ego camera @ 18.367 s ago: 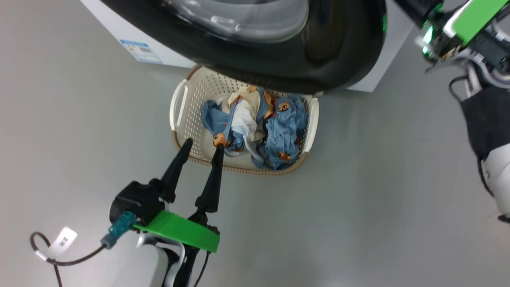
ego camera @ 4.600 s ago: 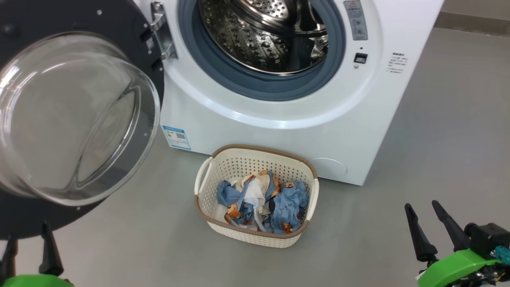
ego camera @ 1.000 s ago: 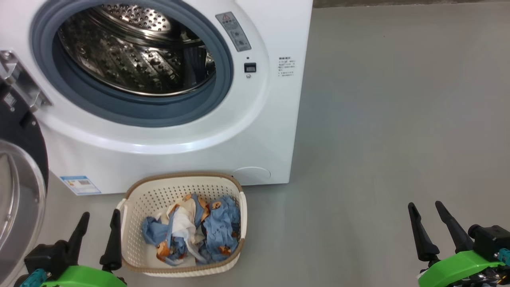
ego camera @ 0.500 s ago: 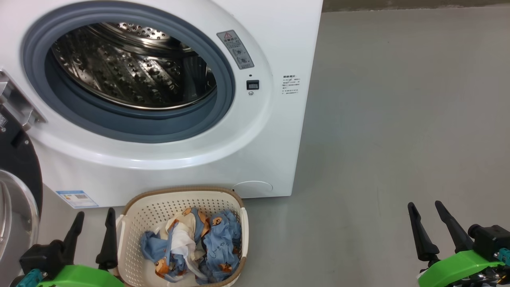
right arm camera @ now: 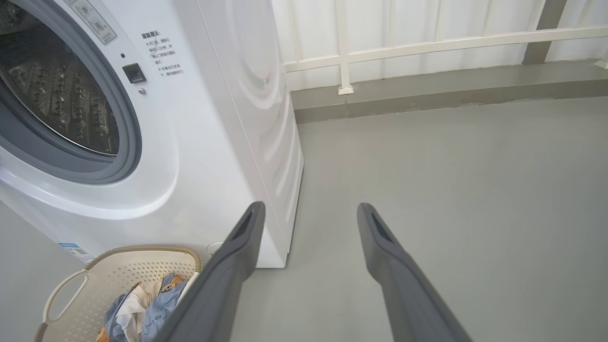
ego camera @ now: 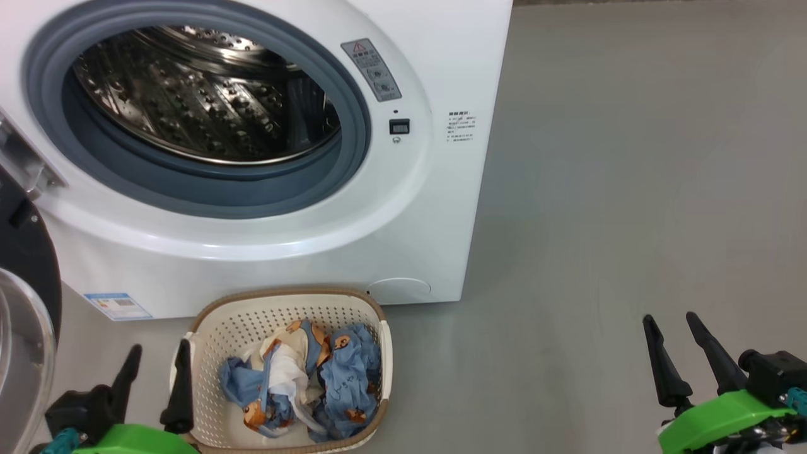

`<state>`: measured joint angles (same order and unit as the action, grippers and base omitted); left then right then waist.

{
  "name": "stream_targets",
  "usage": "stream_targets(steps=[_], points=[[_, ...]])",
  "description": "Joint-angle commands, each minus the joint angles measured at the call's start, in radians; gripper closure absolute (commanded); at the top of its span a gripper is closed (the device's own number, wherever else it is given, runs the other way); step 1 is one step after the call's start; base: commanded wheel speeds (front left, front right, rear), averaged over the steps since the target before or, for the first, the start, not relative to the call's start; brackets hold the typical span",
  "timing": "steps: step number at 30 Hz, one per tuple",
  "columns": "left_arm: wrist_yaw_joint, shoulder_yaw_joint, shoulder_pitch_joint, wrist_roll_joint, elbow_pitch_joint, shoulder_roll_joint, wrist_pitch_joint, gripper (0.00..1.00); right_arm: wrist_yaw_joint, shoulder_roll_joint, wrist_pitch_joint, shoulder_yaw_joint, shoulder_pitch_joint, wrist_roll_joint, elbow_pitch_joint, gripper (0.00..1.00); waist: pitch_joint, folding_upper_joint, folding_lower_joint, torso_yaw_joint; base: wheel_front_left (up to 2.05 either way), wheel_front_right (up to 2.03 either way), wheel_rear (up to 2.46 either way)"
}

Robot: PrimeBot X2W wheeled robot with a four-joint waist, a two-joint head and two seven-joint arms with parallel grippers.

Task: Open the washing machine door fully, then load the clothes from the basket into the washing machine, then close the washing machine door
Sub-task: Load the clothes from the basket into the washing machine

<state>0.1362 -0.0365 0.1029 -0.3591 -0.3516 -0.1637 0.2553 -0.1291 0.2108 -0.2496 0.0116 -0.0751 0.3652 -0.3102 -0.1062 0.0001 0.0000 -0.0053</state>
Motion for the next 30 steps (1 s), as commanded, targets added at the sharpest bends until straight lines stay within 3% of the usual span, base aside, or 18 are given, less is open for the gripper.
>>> stream_targets(steps=[1, 15, 30], points=[[-0.006, 0.025, 0.042, -0.009, -0.004, -0.017, 0.006, 0.0, -0.002, 0.004, -0.012, -0.026, -0.033, -0.008, 0.029, 0.0, -0.02, -0.0001, 0.0, -0.004, 0.0, 0.0, 0.0], [-0.006, -0.051, 0.113, -0.05, -0.157, -0.016, 0.006, 0.0, -0.002, -0.022, -0.012, -0.039, -0.092, -0.015, 0.043, 0.0, -0.135, -0.0001, 0.0, -0.023, 0.0, 0.0, 0.0], [-0.006, -0.147, 0.312, -0.11, -0.328, -0.039, 0.006, 0.0, -0.002, -0.058, -0.012, -0.057, -0.205, -0.041, 0.066, 0.0, -0.349, -0.0001, 0.0, -0.041, 0.0, 0.0, 0.0]])
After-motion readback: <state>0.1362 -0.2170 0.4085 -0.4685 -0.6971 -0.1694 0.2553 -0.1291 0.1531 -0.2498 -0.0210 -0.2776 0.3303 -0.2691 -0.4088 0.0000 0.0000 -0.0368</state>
